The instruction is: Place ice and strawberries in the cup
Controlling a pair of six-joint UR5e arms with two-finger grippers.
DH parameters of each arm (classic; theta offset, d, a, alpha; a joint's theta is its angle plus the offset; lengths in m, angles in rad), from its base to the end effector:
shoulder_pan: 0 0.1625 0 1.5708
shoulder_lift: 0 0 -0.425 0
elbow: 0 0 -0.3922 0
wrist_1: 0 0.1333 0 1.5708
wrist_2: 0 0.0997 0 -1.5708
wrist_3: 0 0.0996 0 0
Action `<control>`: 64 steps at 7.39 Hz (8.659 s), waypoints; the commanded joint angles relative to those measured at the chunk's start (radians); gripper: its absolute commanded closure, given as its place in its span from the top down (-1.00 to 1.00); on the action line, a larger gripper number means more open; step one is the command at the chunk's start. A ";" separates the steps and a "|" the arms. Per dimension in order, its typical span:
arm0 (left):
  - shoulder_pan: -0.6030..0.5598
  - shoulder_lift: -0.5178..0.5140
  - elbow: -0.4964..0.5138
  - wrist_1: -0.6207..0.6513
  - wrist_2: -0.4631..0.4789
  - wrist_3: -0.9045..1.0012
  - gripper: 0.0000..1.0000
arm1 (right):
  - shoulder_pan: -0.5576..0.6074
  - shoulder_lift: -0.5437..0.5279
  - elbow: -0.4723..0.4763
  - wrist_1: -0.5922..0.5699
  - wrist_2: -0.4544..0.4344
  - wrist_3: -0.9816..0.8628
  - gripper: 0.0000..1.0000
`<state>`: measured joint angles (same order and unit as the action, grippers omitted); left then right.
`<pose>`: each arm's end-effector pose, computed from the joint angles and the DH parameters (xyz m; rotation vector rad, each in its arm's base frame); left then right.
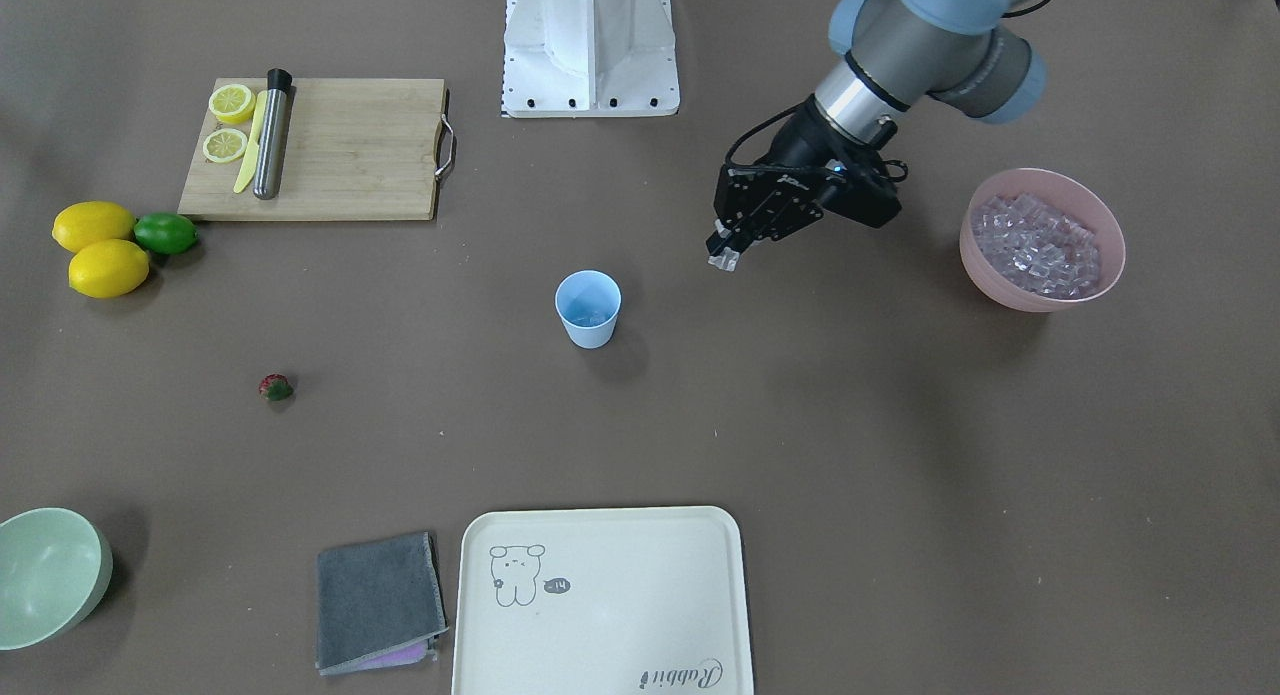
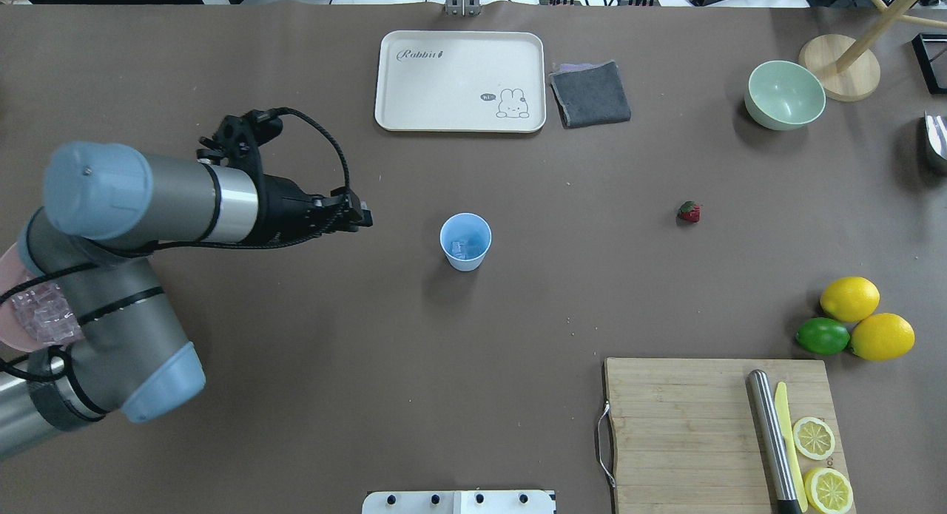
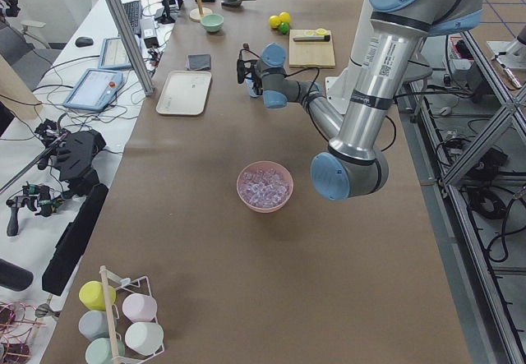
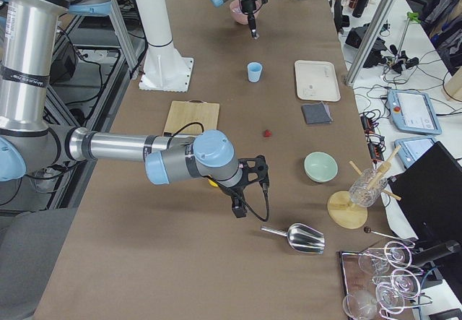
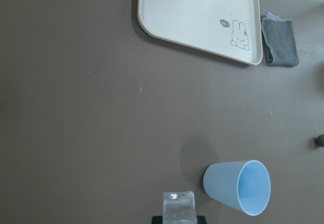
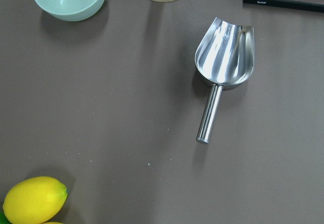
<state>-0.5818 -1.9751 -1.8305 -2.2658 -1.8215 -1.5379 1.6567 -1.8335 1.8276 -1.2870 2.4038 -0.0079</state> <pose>0.4344 -0.4157 0.2343 0.2085 1.3557 -0.2903 0.0934 -0.3895 0.6123 0.2999 -0.8139 -0.0427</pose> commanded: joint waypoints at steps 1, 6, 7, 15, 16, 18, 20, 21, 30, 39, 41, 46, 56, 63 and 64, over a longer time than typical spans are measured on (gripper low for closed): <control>0.117 -0.115 0.031 0.101 0.187 -0.082 -1.00 | 0.000 0.000 -0.001 0.000 0.000 0.000 1.00; 0.175 -0.229 0.171 0.100 0.379 -0.165 -1.00 | 0.000 0.002 0.001 0.000 -0.002 -0.001 1.00; 0.177 -0.231 0.169 0.098 0.380 -0.165 -1.00 | 0.000 0.002 0.001 0.000 -0.002 -0.003 1.00; 0.072 -0.082 -0.132 0.416 0.123 0.155 0.99 | -0.002 0.007 0.001 0.000 -0.031 -0.004 1.00; 0.010 -0.067 -0.206 0.565 0.069 0.264 1.00 | -0.002 0.007 0.001 0.000 -0.029 -0.009 1.00; -0.137 0.025 -0.344 0.824 -0.066 0.600 1.00 | -0.002 0.005 -0.001 0.020 -0.029 -0.001 1.00; -0.360 0.196 -0.377 0.859 -0.195 0.991 1.00 | -0.002 0.005 -0.001 0.018 -0.028 0.002 1.00; -0.492 0.281 -0.363 0.858 -0.267 1.210 1.00 | -0.002 0.005 -0.001 0.020 -0.025 0.002 1.00; -1.024 0.565 -0.001 0.830 -0.708 2.022 0.99 | -0.327 0.224 0.015 0.009 -0.150 0.470 1.00; -1.079 0.685 0.039 0.615 -0.690 2.082 0.99 | -0.810 0.625 -0.266 0.035 -0.405 0.884 1.00; -1.079 0.685 0.037 0.614 -0.691 2.082 0.99 | -0.816 0.605 -0.261 0.037 -0.422 0.902 0.99; -1.079 0.680 0.037 0.615 -0.691 2.082 0.99 | -0.854 0.586 -0.266 0.038 -0.459 0.927 0.76; -1.079 0.679 0.036 0.615 -0.691 2.082 0.99 | -0.879 0.749 -0.142 -0.064 -0.471 1.025 -1.00; -1.079 0.679 0.033 0.614 -0.691 2.084 0.99 | -1.136 1.020 -0.146 -0.173 -0.681 1.290 -1.00; -1.079 0.677 0.034 0.614 -0.691 2.084 0.99 | -1.138 1.021 -0.148 -0.172 -0.687 1.292 -1.00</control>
<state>-1.6612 -1.2974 -1.7976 -1.6520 -2.5127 0.5460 0.5369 -0.8286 1.6874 -1.4439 1.7484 1.2679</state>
